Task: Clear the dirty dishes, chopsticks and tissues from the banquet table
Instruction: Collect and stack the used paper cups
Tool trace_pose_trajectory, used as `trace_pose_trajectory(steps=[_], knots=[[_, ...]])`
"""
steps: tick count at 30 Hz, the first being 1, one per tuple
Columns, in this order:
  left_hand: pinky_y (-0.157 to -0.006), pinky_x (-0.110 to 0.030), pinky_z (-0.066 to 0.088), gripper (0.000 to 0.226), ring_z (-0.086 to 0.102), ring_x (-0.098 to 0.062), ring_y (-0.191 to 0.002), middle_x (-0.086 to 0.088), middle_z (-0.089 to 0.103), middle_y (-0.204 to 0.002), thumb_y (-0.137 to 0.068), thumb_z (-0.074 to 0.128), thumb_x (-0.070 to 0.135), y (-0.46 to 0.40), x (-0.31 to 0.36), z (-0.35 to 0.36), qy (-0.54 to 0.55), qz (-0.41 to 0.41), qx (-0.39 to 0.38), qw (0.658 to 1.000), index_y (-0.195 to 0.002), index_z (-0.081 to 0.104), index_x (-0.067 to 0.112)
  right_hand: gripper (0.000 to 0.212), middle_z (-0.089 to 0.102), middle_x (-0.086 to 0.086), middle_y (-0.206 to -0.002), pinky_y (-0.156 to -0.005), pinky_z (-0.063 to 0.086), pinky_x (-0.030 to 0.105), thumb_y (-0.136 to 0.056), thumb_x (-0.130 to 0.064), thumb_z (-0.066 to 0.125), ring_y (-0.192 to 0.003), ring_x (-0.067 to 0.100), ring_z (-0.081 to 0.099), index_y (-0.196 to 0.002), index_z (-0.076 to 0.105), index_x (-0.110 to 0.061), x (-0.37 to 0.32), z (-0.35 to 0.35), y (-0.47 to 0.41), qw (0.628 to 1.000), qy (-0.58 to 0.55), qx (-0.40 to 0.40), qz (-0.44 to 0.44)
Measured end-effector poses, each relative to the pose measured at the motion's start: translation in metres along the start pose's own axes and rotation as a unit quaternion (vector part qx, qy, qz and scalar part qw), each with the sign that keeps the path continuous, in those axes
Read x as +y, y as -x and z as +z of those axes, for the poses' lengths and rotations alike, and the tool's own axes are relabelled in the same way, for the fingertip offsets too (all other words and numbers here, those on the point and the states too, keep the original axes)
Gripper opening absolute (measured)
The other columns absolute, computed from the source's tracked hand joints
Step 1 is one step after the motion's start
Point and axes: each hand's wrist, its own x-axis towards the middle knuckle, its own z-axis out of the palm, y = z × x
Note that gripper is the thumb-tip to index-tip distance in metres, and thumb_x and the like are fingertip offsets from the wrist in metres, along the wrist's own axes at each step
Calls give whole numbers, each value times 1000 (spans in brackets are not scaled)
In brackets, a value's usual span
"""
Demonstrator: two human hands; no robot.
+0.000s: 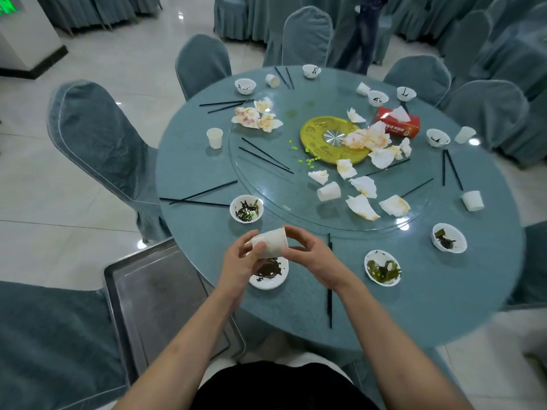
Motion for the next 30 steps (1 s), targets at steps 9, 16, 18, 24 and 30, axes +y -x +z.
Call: trace_pose_trajectory(steps=[9, 16, 18, 24, 30], knots=[[-101, -44, 56, 48, 70, -30, -114, -17, 68, -126, -91, 76, 17, -19, 9, -2, 13, -30, -30, 999, -136, 59, 16, 59, 62, -10, -141, -101, 54, 40, -88, -18, 81, -120, 21, 67, -142, 56, -23, -4, -3, -16, 999, -33, 32, -1], [-96, -39, 59, 40, 68, -33, -115, -20, 67, -123, -95, 71, 8, -52, 14, 20, 34, -36, 3, 999, -133, 59, 13, 50, 67, -3, -132, -96, 58, 38, -91, -31, 78, -117, 19, 68, -137, 60, -25, 0, -32, -49, 997, -41, 66, 9], [-95, -37, 59, 42, 68, -32, -115, -20, 67, -123, -95, 71, 9, -64, 14, 29, 35, -42, 19, 998, -134, 58, 13, 40, 69, 2, -128, -94, 59, 38, -94, -32, 73, -112, 21, 69, -132, 64, -24, 5, -45, -61, 994, -42, 104, 16], [-87, -28, 58, 43, 67, -25, -113, -13, 65, -119, -97, 68, 11, -103, 11, 55, 51, -61, 70, 994, -138, 54, 11, 13, 72, 4, -100, -73, 56, 29, -95, -19, 70, -90, 16, 68, -108, 72, -19, 19, -98, -103, 963, -24, 261, 58], [-100, -35, 55, 37, 66, -24, -118, -15, 61, -128, -97, 69, 10, -139, 7, 86, 53, -91, 84, 991, -131, 57, 15, 4, 68, 3, -84, -72, 53, 35, -93, -15, 68, -76, 15, 60, -90, 70, -17, 27, -161, -148, 931, 3, 356, 86]])
